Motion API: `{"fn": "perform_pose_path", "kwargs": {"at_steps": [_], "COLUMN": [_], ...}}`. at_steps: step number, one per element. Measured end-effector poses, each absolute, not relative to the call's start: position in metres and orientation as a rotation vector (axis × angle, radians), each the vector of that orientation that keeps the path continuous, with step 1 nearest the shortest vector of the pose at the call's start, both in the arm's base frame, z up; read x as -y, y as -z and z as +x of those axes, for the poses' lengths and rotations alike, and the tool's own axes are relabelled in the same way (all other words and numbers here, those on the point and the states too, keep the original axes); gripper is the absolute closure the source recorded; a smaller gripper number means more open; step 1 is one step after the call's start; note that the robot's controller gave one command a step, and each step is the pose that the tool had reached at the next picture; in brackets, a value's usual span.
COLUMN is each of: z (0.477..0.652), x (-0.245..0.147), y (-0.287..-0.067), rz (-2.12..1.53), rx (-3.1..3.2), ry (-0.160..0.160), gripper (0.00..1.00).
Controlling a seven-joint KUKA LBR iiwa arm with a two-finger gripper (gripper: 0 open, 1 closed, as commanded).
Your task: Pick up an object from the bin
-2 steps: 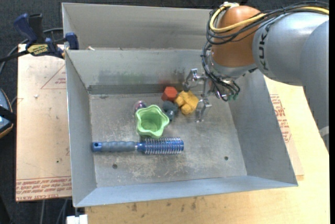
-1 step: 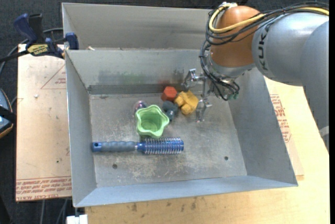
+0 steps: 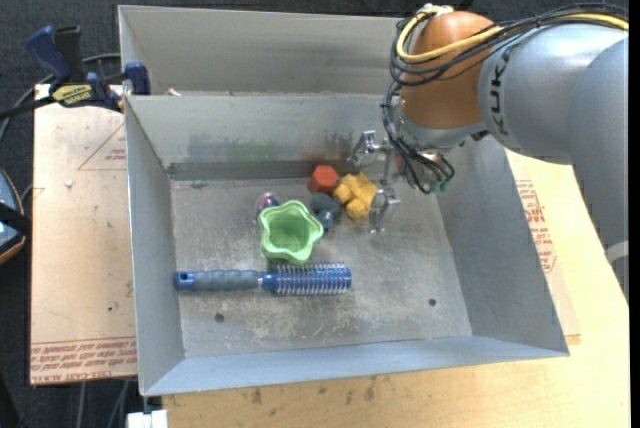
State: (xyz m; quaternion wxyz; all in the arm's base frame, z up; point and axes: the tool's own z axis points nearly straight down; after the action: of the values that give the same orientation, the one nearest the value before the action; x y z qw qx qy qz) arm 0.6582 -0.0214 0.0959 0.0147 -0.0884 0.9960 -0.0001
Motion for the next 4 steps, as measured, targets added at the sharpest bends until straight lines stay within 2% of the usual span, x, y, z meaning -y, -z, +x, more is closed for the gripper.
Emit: {"fn": "perform_pose_path", "kwargs": {"at_steps": [1, 2, 3, 4], "z": [0.655, 0.628, 0.637, 0.638], "x": [0.023, -0.033, -0.089, -0.087], "y": [-0.096, -0.197, -0.163, -0.164], "rz": [-0.279, -0.696, -0.373, -0.371], "rx": [-3.121, -3.054, -3.117, -3.117], "ry": [0.002, -0.001, -0.005, -0.003], "gripper": [1.0, 1.0, 1.0, 0.0]}}
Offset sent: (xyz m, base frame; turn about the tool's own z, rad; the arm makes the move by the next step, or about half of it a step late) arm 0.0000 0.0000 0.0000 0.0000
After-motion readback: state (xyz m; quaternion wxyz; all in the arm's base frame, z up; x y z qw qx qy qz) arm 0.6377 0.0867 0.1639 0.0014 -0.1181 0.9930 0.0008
